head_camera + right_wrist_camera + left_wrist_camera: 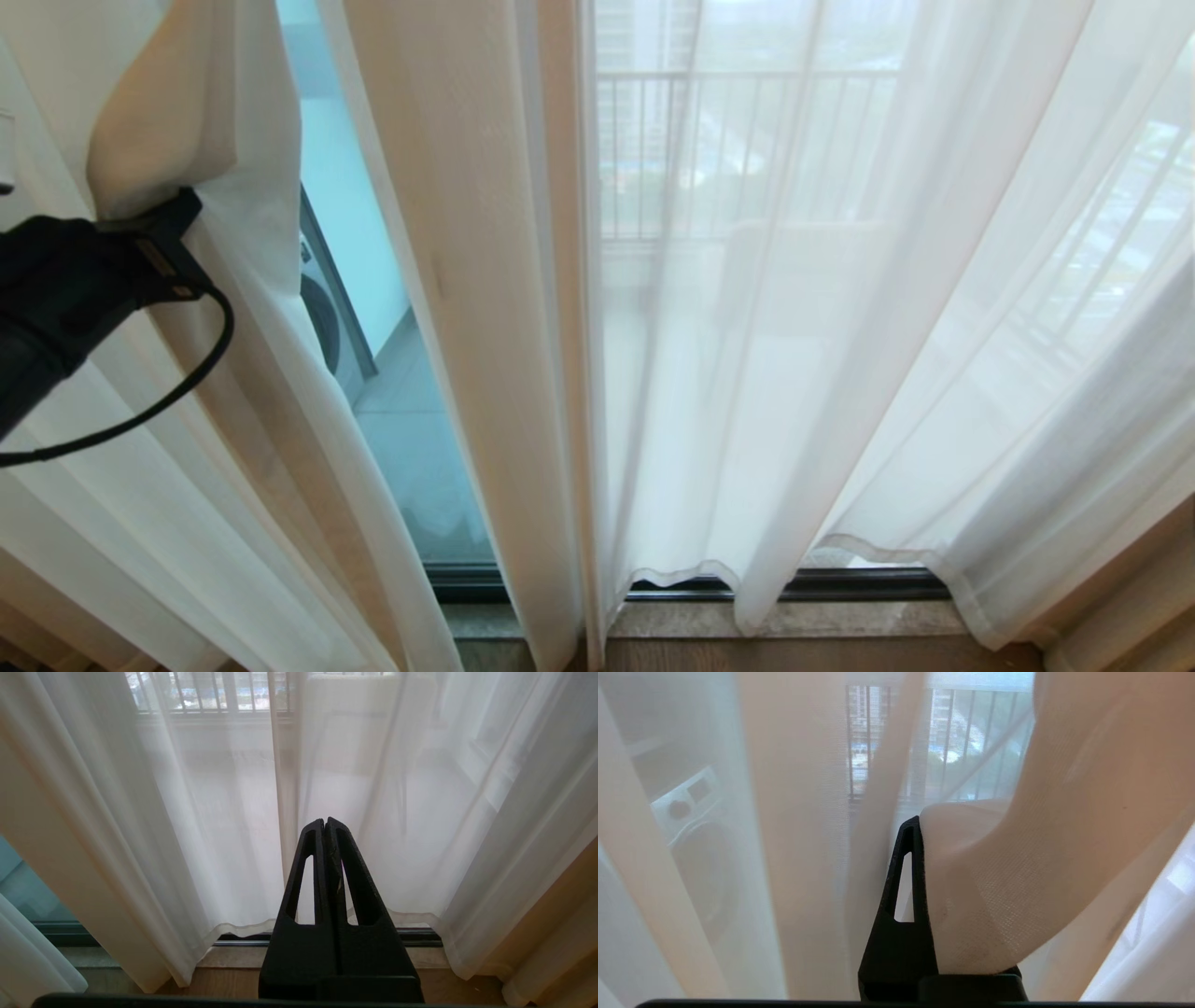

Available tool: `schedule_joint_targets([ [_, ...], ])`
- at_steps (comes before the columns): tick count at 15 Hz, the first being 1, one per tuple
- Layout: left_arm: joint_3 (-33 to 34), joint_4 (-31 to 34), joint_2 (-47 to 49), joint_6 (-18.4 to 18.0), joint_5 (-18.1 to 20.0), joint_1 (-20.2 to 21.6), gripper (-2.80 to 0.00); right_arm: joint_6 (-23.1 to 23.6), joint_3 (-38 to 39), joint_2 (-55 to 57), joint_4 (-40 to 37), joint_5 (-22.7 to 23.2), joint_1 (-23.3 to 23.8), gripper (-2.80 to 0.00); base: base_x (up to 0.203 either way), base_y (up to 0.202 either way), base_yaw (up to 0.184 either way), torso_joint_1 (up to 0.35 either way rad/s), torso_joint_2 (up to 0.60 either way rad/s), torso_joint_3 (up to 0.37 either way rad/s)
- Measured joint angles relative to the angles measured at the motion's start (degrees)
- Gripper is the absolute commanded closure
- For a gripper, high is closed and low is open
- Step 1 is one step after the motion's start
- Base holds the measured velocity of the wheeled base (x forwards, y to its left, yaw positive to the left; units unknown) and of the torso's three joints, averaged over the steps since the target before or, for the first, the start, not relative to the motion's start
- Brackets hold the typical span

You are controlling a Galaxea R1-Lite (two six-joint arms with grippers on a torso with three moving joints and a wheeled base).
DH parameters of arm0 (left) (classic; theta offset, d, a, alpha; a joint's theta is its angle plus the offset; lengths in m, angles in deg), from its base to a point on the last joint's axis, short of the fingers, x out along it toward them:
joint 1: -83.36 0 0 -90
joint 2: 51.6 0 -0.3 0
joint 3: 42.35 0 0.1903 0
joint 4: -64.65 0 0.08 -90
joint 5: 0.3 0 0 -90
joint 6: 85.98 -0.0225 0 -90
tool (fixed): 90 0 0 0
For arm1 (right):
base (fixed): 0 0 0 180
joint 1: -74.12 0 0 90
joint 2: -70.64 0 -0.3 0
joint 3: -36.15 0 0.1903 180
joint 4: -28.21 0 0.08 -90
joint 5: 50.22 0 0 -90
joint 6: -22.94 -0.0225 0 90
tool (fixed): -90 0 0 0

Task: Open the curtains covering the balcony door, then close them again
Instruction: Pull the inner curtains open on both sides

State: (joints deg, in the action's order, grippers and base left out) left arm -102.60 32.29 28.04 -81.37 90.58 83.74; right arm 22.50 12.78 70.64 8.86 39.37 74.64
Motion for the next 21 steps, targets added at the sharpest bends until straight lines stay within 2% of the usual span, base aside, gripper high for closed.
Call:
schedule_joint_targets([
  [21, 0.54, -0.54, 0.78, -0.06, 0.17, -0.13, 0.0, 0.0, 0.0, 0.0, -0.04, 0.0, 0.0, 0.0, 0.0, 0.186, 0.002, 0.003, 0.0, 0.003],
])
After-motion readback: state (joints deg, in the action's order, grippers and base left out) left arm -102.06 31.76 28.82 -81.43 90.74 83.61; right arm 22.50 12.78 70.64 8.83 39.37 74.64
